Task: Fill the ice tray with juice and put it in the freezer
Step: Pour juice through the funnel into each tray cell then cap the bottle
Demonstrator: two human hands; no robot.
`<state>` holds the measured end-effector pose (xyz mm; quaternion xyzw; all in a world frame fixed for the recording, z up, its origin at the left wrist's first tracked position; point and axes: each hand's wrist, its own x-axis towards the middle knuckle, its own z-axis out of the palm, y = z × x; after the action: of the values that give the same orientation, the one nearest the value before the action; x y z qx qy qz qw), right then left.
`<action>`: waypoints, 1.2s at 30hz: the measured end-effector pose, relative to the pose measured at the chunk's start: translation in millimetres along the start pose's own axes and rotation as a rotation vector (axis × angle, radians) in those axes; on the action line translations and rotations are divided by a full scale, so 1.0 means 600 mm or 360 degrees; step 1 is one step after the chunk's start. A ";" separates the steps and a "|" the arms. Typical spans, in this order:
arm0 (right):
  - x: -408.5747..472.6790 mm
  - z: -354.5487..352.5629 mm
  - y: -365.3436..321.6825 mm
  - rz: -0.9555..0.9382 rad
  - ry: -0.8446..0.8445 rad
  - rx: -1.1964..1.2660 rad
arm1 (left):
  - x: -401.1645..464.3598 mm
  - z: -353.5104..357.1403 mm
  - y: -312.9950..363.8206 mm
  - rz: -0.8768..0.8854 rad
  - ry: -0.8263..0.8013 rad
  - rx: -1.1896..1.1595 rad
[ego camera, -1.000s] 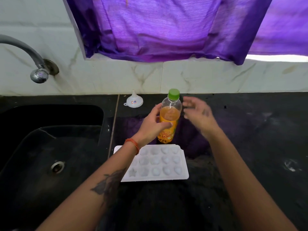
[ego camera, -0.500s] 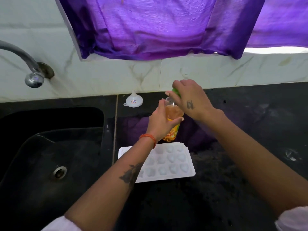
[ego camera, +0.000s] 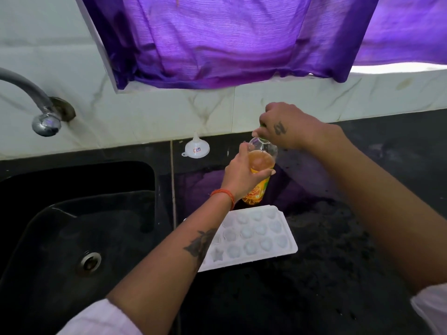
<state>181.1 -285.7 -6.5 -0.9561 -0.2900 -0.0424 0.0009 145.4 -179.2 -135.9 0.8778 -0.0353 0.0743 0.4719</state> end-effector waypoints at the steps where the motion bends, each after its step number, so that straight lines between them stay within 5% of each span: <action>1: 0.001 -0.001 -0.001 -0.0042 -0.0015 -0.0014 | 0.001 -0.001 -0.001 0.0005 -0.0007 -0.0002; 6: -0.008 -0.014 0.008 -0.0196 0.0016 0.0075 | 0.002 0.001 -0.008 0.0038 -0.0025 0.0013; 12: -0.007 -0.009 0.005 0.0023 -0.0020 -0.0113 | -0.001 0.001 -0.008 0.0044 -0.0015 0.0025; 31: -0.003 -0.033 0.042 -0.0669 -0.0169 -0.0137 | -0.010 -0.004 0.006 -0.0096 -0.0057 -0.0085; 36: 0.002 -0.038 0.052 -0.0489 -0.0132 -0.0055 | -0.010 -0.002 0.006 -0.0121 -0.0055 -0.0076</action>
<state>197.6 -311.3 17.2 -0.9012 -0.4319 -0.0076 -0.0339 138.7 -180.4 -133.1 0.8682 -0.0118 0.0403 0.4944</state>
